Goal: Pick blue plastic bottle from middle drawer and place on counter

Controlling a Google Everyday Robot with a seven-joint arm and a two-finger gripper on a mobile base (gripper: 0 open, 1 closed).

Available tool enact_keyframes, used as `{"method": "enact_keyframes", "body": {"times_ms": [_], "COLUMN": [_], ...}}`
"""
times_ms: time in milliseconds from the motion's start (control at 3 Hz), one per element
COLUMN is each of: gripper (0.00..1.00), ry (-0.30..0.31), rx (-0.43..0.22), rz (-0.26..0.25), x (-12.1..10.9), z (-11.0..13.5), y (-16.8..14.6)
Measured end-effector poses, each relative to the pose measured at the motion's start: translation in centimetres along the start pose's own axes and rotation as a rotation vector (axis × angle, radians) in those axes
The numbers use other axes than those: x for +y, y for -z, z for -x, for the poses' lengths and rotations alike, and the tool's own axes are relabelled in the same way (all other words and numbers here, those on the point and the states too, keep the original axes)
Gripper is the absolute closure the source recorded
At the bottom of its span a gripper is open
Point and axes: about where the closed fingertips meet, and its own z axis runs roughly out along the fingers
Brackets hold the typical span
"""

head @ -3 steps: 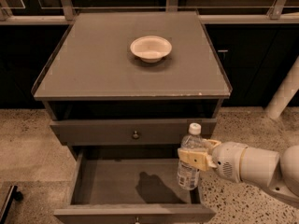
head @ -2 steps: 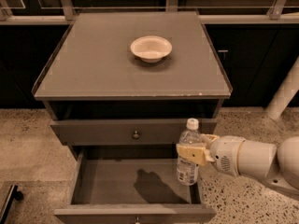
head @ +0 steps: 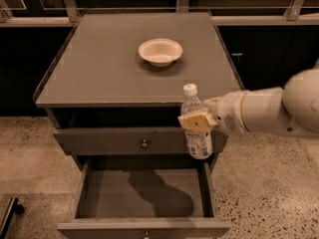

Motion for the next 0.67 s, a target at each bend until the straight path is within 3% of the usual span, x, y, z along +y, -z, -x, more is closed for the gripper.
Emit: {"method": "enact_keyframes", "body": {"times_ms": [333, 667], "gripper": [1.00, 1.00], "ry": [0.114, 0.190], "rx": [0.040, 0.078], "rz": [-0.016, -0.046], "x": [0.8, 1.1], "z": [6.3, 11.3], "y": [0.2, 0.4]}}
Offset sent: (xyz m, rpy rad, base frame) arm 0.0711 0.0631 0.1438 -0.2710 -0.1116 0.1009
